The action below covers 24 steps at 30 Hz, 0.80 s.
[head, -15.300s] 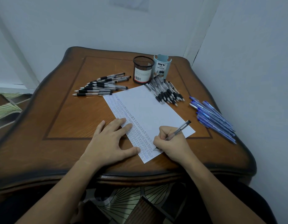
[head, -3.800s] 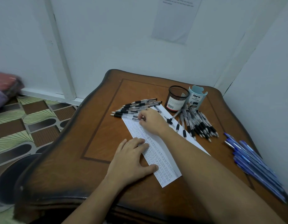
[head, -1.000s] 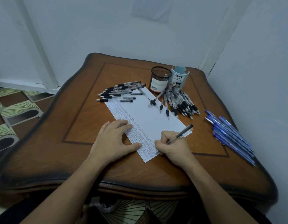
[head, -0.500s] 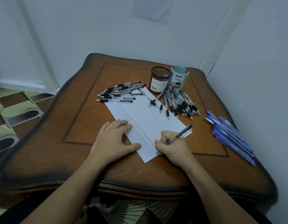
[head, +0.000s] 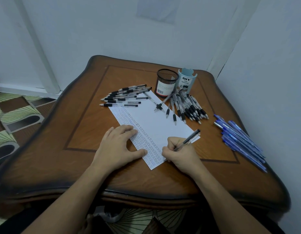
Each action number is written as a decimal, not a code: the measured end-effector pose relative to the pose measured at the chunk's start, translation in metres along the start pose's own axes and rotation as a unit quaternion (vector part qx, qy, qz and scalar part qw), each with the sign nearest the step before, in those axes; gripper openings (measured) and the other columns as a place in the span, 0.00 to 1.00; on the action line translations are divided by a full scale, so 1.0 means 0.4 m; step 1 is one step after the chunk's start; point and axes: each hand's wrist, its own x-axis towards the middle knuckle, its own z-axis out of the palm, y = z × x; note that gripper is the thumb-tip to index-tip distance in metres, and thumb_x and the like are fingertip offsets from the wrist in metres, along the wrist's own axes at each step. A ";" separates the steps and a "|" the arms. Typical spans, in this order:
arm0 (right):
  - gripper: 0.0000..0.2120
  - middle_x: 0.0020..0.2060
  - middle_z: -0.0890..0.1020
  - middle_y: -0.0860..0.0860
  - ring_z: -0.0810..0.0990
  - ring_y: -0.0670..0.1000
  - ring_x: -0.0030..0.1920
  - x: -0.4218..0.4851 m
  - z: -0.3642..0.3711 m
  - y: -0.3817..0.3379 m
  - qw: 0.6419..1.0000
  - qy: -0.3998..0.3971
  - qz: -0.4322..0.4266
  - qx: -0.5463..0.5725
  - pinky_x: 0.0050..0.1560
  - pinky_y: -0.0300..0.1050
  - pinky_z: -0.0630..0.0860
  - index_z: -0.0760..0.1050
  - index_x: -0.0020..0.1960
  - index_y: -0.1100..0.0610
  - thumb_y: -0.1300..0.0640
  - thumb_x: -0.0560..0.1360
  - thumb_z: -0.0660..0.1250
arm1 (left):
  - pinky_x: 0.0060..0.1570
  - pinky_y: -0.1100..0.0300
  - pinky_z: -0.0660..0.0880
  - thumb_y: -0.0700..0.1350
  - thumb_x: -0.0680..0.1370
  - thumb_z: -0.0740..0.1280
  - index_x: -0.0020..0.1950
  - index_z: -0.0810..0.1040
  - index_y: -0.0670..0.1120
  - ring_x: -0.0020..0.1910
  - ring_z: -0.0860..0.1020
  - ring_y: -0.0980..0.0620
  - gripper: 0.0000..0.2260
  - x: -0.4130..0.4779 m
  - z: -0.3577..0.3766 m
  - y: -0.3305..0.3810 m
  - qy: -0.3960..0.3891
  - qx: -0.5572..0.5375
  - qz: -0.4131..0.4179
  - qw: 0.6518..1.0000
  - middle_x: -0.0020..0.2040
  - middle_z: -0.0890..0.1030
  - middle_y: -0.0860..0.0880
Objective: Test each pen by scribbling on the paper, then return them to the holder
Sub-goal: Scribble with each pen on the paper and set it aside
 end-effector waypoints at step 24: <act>0.17 0.23 0.73 0.52 0.69 0.46 0.24 0.024 -0.033 -0.058 0.980 0.027 0.090 0.176 0.27 0.40 0.68 0.77 0.61 0.47 0.42 0.82 0.54 | 0.74 0.57 0.46 0.78 0.63 0.52 0.73 0.70 0.56 0.71 0.62 0.61 0.44 0.002 0.002 -0.004 -0.008 0.003 0.006 1.000 0.72 0.67 0.60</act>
